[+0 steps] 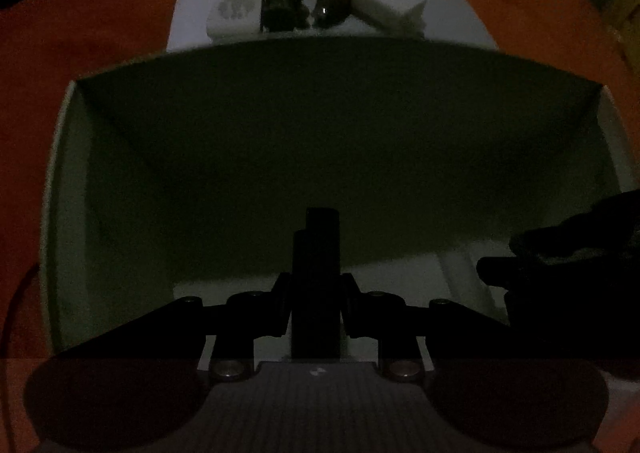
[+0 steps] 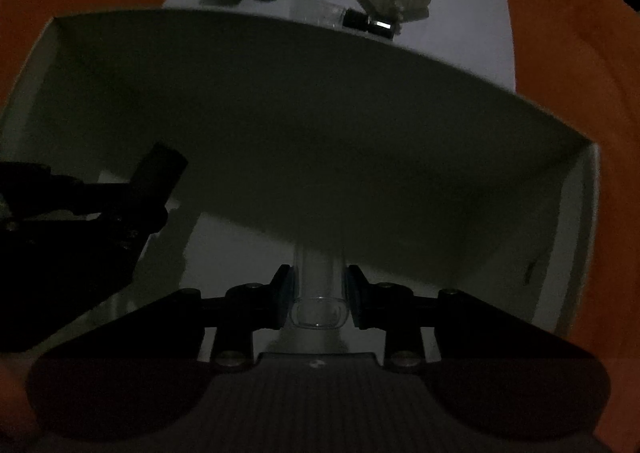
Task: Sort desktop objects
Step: 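Lift the clear tube with the right gripper while the left gripper carries the marker to the box, then lower the tube into the box and open the right gripper while the left releases the marker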
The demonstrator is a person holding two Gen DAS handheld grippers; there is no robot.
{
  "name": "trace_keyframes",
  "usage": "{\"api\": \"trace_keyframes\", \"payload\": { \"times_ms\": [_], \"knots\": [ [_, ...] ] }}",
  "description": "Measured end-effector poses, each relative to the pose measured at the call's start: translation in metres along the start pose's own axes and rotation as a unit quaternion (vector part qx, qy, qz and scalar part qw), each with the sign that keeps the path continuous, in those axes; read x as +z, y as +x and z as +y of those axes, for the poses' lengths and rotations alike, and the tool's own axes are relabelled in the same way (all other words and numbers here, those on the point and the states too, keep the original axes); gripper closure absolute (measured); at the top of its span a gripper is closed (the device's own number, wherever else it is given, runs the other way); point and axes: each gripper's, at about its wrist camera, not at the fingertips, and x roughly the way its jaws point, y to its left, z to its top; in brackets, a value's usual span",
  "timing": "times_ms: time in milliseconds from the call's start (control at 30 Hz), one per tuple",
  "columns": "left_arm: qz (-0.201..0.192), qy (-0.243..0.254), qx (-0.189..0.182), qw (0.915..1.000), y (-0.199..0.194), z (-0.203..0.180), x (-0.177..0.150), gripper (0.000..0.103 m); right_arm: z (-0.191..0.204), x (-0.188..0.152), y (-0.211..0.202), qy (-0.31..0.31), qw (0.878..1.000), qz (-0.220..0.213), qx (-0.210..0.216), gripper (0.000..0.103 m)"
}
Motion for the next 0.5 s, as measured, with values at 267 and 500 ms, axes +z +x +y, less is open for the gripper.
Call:
{"api": "trace_keyframes", "payload": {
  "times_ms": [267, 500],
  "knots": [
    [0.011, 0.008, 0.006, 0.9999, 0.01, -0.004, -0.008, 0.082, -0.001, -0.009, 0.018, -0.007, 1.0, 0.025, -0.009, 0.072],
    [0.023, 0.011, 0.013, 0.9996, 0.02, -0.003, -0.012, 0.082, -0.002, -0.014, 0.033, -0.008, 0.998, 0.053, -0.013, 0.072]
  ]
}}
